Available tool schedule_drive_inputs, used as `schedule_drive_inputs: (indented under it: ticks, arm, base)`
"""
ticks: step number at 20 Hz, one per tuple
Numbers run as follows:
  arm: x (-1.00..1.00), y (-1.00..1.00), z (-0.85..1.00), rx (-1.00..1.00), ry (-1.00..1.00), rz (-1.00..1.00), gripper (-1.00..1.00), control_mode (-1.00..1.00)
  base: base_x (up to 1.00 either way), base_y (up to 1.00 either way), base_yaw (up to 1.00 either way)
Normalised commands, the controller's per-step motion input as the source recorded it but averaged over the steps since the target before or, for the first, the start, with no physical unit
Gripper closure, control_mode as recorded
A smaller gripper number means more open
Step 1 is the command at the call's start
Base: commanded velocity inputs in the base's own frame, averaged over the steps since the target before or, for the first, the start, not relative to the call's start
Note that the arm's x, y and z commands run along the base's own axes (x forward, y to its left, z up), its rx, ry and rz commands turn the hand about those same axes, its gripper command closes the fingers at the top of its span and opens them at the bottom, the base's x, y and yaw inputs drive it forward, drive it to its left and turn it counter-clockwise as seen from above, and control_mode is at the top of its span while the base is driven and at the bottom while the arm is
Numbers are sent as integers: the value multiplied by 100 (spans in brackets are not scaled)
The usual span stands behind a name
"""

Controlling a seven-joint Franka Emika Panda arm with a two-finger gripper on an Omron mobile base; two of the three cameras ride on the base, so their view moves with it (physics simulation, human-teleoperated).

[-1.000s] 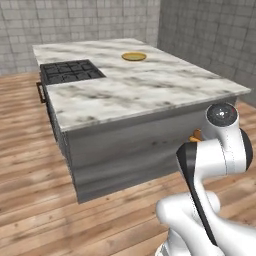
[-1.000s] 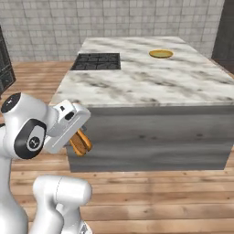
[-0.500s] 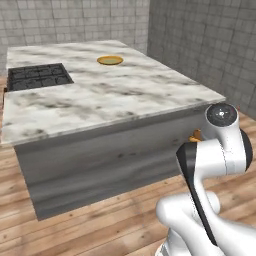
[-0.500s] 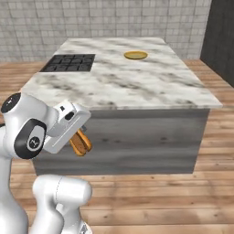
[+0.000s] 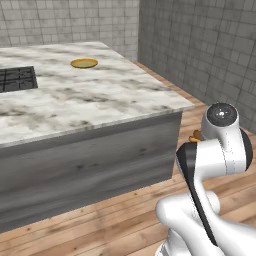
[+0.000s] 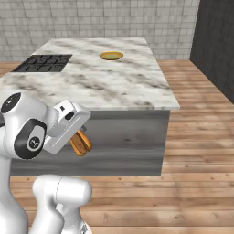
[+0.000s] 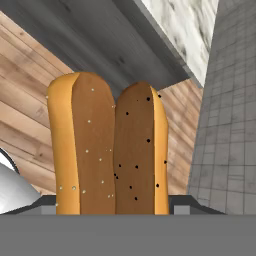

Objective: Move the hot dog bun to the plate on the dining table and place the condiment next to that plate. Then navigate to the fridge and take the sausage and place it on the plate as well.

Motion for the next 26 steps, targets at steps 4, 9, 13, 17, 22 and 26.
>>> schedule_drive_inputs:
  ticks: [4,9,13,17,22,26]
  arm:
    - [0,0,0,0,0,0,100,100]
    - [0,0,0,0,0,0,100,100]
    - [0,0,0,0,0,0,100,100]
    - [0,0,0,0,0,0,100,100]
    - [0,0,0,0,0,0,100,100]
    - [0,0,0,0,0,0,100,100]
  base:
    - [63,-100,10]
    - [89,-89,21]
    - [92,-81,27]
    - [82,-89,25]
    - [77,-91,26]
    - [76,-89,27]
